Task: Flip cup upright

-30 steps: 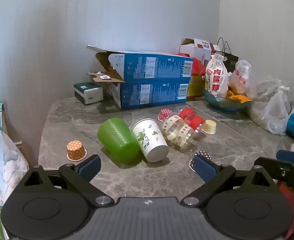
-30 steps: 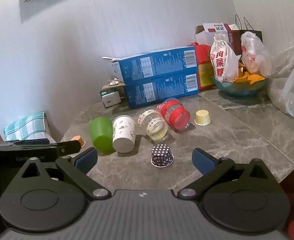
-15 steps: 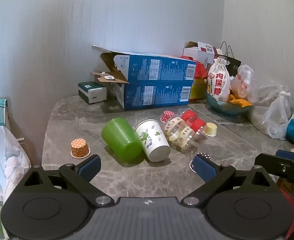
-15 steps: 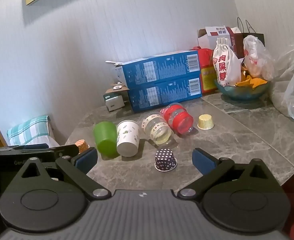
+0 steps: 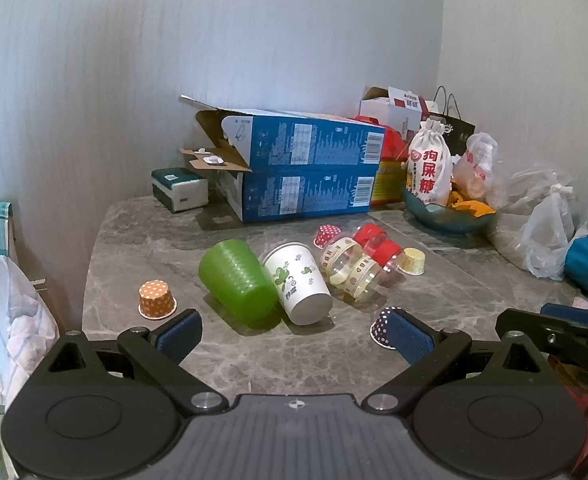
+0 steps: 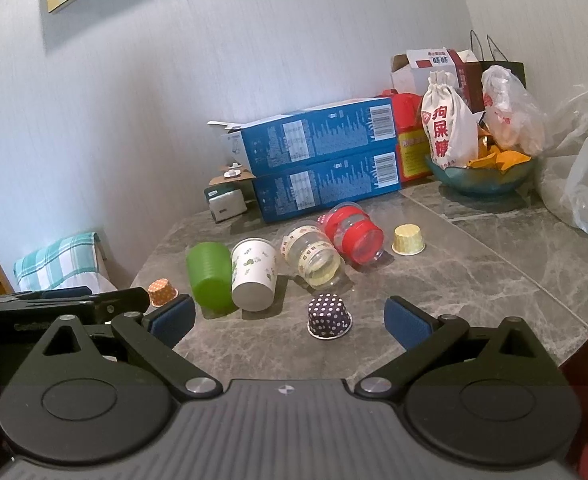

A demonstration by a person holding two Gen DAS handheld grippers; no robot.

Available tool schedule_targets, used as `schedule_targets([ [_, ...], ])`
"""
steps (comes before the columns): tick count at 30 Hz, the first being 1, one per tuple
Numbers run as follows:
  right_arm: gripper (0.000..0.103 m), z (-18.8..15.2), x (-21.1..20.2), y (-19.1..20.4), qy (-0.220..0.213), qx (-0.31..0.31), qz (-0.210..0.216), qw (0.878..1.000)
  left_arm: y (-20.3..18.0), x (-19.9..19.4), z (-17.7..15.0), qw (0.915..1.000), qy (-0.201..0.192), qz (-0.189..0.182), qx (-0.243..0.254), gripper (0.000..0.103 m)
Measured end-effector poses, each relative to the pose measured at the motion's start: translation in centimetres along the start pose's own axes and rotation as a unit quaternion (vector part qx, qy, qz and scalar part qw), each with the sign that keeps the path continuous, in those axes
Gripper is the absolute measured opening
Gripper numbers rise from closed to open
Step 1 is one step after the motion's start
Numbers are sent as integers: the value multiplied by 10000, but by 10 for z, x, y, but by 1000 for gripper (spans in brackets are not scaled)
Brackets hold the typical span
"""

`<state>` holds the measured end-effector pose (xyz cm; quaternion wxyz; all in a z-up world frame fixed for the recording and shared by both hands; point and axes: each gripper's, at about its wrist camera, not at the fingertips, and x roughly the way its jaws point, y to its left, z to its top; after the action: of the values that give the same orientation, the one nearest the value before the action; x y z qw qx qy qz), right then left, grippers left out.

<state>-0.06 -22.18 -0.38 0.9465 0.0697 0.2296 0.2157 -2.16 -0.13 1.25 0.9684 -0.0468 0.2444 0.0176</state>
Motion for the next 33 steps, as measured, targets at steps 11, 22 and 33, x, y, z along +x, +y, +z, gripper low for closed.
schedule_targets([
  [11,102,-1,0,0,2,5,3,10000,2,-6,3,10000,-23,-38,-23,100],
  [22,102,-1,0,0,19,-8,4,10000,0,-5,0,9999,7,-153,25,100],
  [33,102,-2,0,0,56,-20,27,10000,0,-5,-2,9998,45,-204,3,100],
])
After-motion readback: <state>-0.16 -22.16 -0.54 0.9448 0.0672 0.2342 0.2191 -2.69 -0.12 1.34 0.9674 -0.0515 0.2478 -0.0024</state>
